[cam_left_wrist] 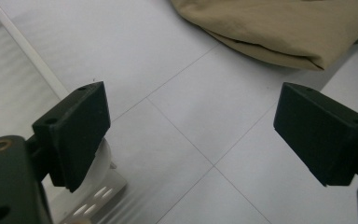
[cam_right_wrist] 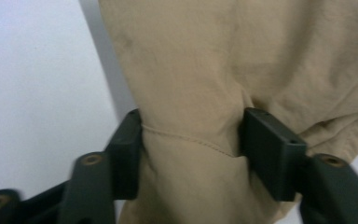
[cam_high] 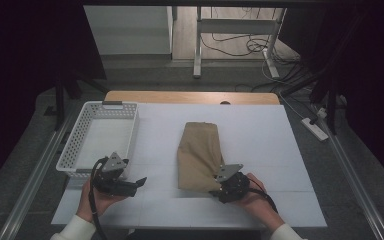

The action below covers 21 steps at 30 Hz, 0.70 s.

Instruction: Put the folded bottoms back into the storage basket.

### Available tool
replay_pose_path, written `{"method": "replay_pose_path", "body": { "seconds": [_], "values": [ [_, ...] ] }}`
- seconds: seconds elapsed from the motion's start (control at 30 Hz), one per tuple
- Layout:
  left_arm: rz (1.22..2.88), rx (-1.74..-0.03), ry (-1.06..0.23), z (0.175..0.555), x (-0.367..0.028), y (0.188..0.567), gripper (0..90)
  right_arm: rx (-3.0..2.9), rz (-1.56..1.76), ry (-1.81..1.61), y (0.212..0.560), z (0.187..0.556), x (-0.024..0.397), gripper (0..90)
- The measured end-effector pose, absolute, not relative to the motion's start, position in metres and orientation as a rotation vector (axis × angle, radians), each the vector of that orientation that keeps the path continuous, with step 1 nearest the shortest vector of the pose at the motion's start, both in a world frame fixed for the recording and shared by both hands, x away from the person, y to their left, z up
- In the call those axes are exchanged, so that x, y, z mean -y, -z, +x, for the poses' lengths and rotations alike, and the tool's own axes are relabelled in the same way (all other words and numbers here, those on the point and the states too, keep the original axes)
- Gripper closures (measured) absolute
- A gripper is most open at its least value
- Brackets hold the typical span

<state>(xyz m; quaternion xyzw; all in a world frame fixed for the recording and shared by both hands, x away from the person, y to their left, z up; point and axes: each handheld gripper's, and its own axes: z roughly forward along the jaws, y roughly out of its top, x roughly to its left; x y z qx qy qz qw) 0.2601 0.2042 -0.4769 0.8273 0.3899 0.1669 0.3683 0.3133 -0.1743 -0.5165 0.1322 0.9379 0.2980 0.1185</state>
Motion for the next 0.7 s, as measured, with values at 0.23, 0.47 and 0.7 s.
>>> {"method": "replay_pose_path", "body": {
  "seconds": [0.23,0.47,0.7],
  "values": [
    [2.127,-1.000,-0.426,0.2600,-0.2044,0.4769,11.4,-2.713,0.322,-0.841,0.5143,0.3146,0.1726,68.6],
    [2.128,-0.998,-0.426,0.2601,-0.2046,0.4770,11.5,-2.749,0.419,-0.924,0.5124,0.3217,0.1768,75.2],
    [2.125,-0.999,-0.432,0.2598,-0.2062,0.4758,11.6,-2.722,0.425,-0.970,0.5071,0.3190,0.1779,76.9]
  ]
}}
